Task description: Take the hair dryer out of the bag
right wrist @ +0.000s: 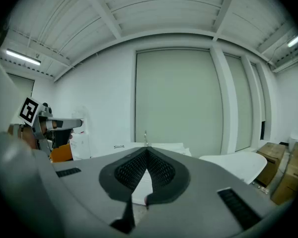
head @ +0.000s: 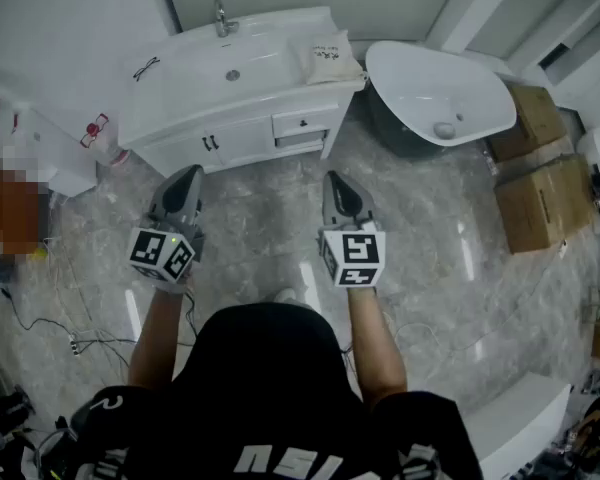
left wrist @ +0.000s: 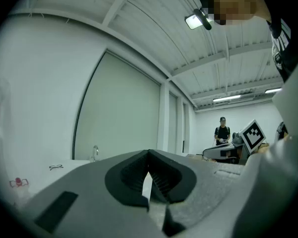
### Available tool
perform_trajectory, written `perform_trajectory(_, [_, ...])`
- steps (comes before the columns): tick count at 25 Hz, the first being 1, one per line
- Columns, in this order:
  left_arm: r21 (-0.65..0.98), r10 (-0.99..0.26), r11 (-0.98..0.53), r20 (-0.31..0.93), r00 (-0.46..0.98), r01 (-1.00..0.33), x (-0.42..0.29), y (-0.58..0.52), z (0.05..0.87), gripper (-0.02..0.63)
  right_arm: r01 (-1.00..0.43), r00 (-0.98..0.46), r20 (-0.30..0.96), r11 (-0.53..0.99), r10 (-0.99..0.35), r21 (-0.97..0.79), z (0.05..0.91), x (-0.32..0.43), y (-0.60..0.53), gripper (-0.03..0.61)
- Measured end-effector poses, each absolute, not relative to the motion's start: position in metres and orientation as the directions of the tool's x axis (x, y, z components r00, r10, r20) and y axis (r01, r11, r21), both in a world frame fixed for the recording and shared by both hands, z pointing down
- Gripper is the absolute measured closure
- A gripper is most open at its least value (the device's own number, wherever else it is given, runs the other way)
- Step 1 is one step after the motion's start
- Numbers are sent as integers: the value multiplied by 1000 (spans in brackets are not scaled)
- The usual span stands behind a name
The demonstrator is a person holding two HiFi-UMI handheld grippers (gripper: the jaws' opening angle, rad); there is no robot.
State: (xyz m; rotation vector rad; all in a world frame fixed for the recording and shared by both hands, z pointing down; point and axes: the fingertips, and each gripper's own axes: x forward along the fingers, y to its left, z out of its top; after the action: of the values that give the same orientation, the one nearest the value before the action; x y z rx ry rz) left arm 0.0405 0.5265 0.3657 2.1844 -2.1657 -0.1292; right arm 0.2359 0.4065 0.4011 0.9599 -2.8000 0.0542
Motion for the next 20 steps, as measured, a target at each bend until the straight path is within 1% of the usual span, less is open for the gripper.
perform_trajectory(4, [117,-998,-62,-12,61,-991,55,503,368,615,-614,-771,200,789,-604,14,411,244,388,583])
perform_trajectory(9, [112,-997,-73,-1,74,-991,61,479,373,615,-626,-762,209,780,-613,1,417,253,369,583])
perform_trajectory(20, [122,-986,-160,22,163,-980,49,385,398,615,-685,-712,234,728,-662,-26,441,248,295,583])
